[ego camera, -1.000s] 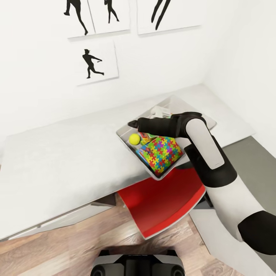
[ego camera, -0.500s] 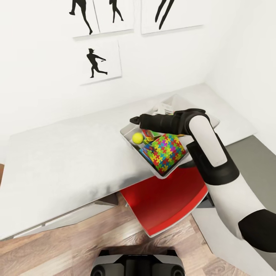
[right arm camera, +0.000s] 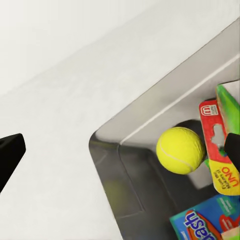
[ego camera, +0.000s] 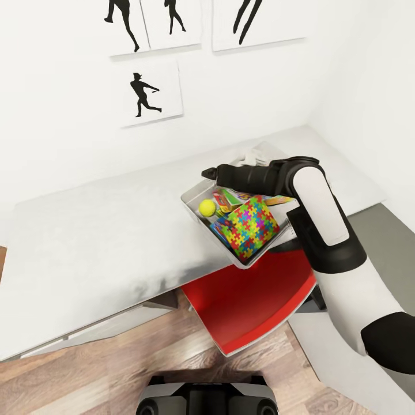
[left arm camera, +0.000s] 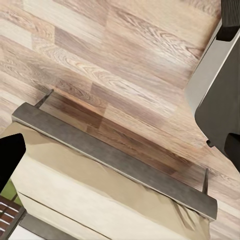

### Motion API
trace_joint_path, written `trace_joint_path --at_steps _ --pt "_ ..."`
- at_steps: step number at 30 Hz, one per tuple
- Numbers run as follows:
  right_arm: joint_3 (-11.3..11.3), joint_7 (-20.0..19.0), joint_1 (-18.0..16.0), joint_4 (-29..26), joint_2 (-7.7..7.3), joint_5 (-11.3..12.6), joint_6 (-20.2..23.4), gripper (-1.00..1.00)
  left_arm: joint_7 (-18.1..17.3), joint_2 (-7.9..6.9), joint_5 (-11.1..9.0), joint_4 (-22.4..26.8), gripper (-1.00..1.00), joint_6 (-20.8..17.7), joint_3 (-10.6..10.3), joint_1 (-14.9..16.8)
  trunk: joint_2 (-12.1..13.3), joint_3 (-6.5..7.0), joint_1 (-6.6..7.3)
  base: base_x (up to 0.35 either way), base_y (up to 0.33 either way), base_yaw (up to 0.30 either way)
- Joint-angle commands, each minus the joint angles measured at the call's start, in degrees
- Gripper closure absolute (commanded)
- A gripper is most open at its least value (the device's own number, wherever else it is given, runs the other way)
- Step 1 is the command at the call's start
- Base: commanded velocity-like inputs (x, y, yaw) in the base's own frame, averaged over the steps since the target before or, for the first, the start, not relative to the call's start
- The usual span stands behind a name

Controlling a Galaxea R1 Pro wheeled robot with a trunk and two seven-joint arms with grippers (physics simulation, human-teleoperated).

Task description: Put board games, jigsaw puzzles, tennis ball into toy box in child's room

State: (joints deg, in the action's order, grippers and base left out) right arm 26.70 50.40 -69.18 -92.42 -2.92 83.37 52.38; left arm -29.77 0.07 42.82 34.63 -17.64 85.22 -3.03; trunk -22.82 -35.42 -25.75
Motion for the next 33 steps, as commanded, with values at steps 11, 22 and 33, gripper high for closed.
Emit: trace_joint_path --at_steps 11,22,33 --pt "-3.4 0.5 -0.4 0.0 -2.7 0.5 0.2 -1.0 -0.4 0.02 0.3 0.1 -1.0 -0.2 0.2 0.1 -0.1 -0.07 -0.04 0.0 0.0 0.0" --pt "-7.5 -3.0 -1.7 0.0 -6.4 0.6 1.5 -1.0 -0.4 0.0 0.3 0.1 -1.0 -0.2 0.2 0.5 -0.1 -0.07 -0.04 -0.047 0.058 0.0" --pt "-11.2 -12.0 -2.2 0.0 -9.31 0.7 4.0 -1.0 -0.5 -0.19 0.2 0.1 -1.0 -0.3 0.2 0.9 -0.1 -0.07 -0.04 -0.118 0.214 0.0"
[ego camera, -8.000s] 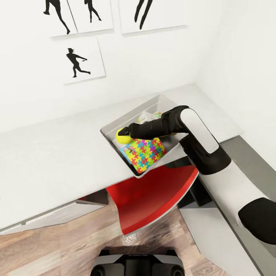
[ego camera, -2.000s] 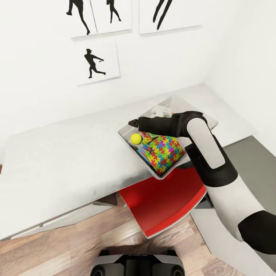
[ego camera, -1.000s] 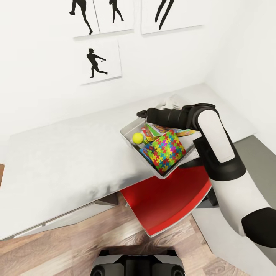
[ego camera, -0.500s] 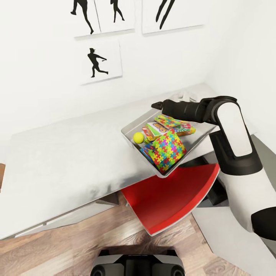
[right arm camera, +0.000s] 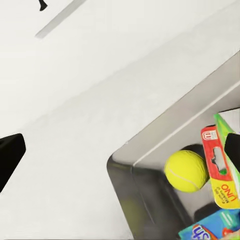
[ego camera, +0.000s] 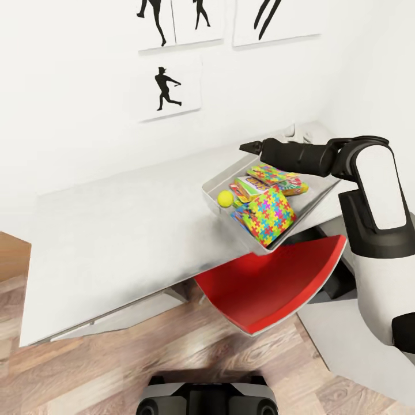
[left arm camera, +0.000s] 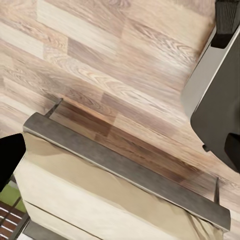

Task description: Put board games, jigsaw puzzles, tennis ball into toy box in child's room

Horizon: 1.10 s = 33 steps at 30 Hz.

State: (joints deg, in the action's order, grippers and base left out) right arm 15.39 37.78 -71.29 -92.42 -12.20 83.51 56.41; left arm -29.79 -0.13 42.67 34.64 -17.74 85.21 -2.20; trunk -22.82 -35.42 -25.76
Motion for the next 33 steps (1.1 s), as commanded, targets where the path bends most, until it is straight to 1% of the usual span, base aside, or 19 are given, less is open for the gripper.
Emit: trace_joint_path --at_steps 1,2,5,7,12,21,33 --pt "-0.2 -0.6 -0.2 0.0 -0.31 0.5 0.3 -1.0 -0.5 -0.02 0.3 0.1 -1.0 -0.2 0.2 0.1 -0.1 -0.07 -0.02 -0.117 0.259 0.0" --pt "-0.4 -1.7 -0.4 0.0 -0.57 0.5 0.5 -1.0 -0.5 -0.04 0.4 0.1 -1.0 -0.2 0.2 0.1 -0.1 -0.07 -0.02 -0.114 0.268 0.0" --pt "-0.5 -2.5 -0.6 0.0 -0.81 0.5 0.6 -1.0 -0.5 -0.06 0.4 0.1 -1.0 -0.2 0.2 0.1 -0.1 -0.07 -0.02 -0.111 0.274 0.0" --pt "-0.7 -3.8 -1.0 0.0 -1.29 0.5 0.8 -1.0 -0.5 -0.09 0.4 0.1 -1.0 -0.2 0.2 0.1 -0.1 -0.07 -0.02 -0.104 0.287 0.0" --pt "-0.9 -4.8 -1.4 0.0 -1.74 0.5 1.0 -1.0 -0.5 -0.14 0.4 0.1 -1.0 -0.2 0.2 0.2 -0.1 -0.07 -0.02 -0.096 0.297 0.0" --pt "-1.1 -5.7 -1.7 0.0 -2.09 0.5 1.2 -1.0 -0.6 -0.41 0.4 0.1 -1.0 -0.2 0.2 0.2 -0.1 -0.07 -0.02 -0.051 0.313 0.0" --pt "-1.2 -5.5 -1.8 0.0 -2.45 0.5 1.2 -1.0 -0.7 -0.81 0.3 0.1 -1.0 -0.2 0.2 0.3 -0.1 0.05 -0.02 -0.012 0.317 0.0"
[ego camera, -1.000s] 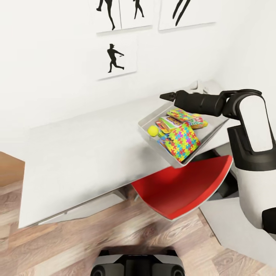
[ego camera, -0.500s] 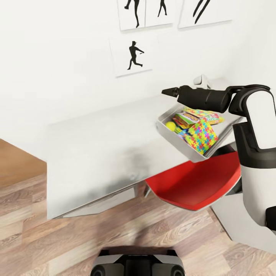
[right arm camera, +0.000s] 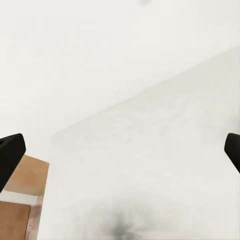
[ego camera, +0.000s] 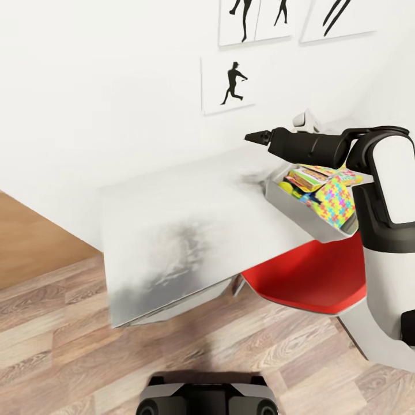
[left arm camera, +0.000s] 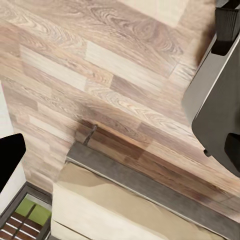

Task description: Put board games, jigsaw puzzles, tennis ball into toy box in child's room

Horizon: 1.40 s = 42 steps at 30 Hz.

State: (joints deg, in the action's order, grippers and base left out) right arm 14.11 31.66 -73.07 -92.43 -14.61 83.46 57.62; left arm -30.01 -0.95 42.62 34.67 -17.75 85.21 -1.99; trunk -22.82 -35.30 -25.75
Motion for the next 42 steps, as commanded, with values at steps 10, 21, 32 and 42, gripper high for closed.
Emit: trace_joint_path --at_steps 10,21,32,42 --pt "-1.5 0.7 0.0 0.0 -4.64 0.6 0.0 -1.0 -0.4 -0.08 0.3 0.1 -1.0 -0.1 0.2 0.6 -0.1 0.62 -0.04 -0.002 0.127 0.0" --pt "-5.0 0.6 0.8 0.0 -9.24 0.9 0.9 -1.0 -0.4 -0.16 -0.1 0.1 -1.0 -0.1 0.3 2.8 -0.1 1.58 -0.04 -0.001 0.029 0.0" --pt "-6.0 0.5 3.0 0.0 -11.07 0.9 1.5 -1.0 -0.5 -0.3 -0.5 0.0 -1.0 0.2 0.7 3.8 -0.1 2.59 -0.04 0.0 0.006 0.0" --pt "-6.4 0.5 3.8 0.0 -12.76 0.9 1.7 -1.0 -0.5 -0.49 -3.8 0.0 -1.0 0.5 0.9 4.0 -0.1 3.51 -0.04 0.0 0.001 0.0"
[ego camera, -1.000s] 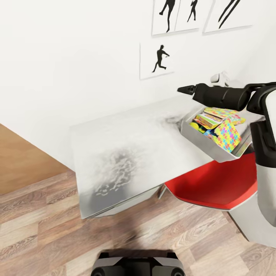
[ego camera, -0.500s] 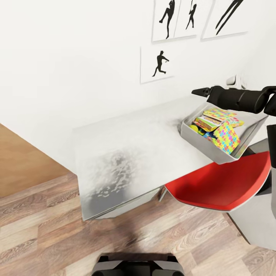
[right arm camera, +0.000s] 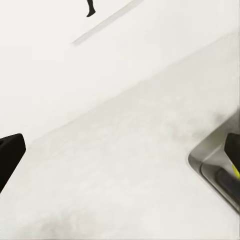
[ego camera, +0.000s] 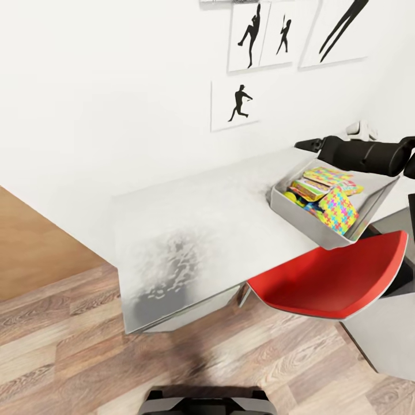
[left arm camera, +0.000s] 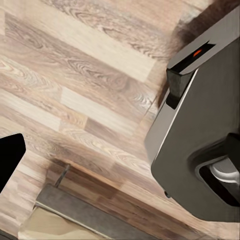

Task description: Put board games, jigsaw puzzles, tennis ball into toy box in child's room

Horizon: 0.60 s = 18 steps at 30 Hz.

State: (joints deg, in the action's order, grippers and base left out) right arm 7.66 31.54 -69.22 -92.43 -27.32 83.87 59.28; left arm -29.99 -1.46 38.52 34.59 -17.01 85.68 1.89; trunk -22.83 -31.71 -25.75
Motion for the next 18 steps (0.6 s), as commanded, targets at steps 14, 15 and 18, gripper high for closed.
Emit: trace_joint_path --at_steps 14,15,18 --pt "-0.1 0.6 0.4 0.0 -1.36 0.5 0.2 -1.0 -0.5 0.07 -2.5 0.2 -1.0 0.0 0.3 0.2 -0.1 1.22 -0.04 0.0 0.0 0.0" --pt "-0.1 0.6 0.4 0.0 -1.36 0.5 0.2 -1.0 -0.5 0.07 -2.5 0.2 -1.0 0.0 0.3 0.2 -0.1 1.32 -0.04 0.0 0.0 0.0" --pt "-0.1 0.6 1.1 0.0 -2.37 0.5 0.2 -1.0 -0.6 0.09 -2.7 0.2 -1.0 0.0 0.3 0.2 -0.1 1.6 -0.04 0.0 0.0 0.0"
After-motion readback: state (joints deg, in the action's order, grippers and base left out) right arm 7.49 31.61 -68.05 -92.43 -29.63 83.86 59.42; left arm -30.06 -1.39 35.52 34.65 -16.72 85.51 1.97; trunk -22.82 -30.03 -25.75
